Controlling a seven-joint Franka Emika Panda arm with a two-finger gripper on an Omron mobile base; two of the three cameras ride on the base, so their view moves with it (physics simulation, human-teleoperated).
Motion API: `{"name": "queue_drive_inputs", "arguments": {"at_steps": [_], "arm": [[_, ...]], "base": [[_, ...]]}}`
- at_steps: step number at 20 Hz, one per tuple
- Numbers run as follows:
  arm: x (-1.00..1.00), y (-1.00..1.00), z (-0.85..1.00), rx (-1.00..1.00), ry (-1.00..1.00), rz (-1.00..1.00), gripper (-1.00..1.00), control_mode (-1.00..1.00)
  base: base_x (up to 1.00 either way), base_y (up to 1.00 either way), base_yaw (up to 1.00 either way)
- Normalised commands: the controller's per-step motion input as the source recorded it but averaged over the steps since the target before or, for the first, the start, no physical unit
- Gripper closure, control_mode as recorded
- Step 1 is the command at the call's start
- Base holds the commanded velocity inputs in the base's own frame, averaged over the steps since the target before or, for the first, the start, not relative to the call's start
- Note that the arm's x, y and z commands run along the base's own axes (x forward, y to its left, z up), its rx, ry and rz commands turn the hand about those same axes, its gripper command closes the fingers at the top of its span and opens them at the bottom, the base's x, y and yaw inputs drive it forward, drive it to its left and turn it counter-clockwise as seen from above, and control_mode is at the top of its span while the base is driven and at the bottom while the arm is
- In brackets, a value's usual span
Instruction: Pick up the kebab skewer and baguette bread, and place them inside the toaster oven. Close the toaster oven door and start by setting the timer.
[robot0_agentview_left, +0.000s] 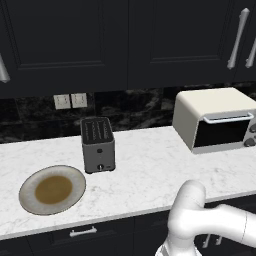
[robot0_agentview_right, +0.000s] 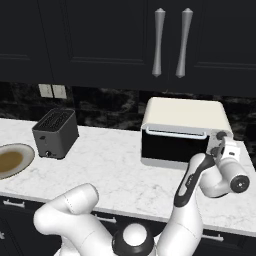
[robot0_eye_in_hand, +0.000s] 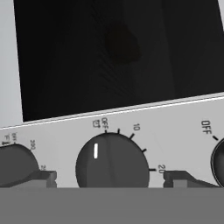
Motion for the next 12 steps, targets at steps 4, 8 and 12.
{"name": "queue_drive_inputs", "arguments": {"at_steps": [4,8,12], "arm": [[0.04,0.04,-0.03,-0.01,0.00,0.00,-1.00,-1.00],[0.07,0.03,0.00,0.00,0.00,-0.01,-1.00,-1.00],[0.00,0.13,-0.05,0.00,0.00,-0.02,-1.00,-1.00]], "base": [[0.00,0.00,0.00],[0.00,0.00,0.00],[0.00,0.00,0.00]]}}
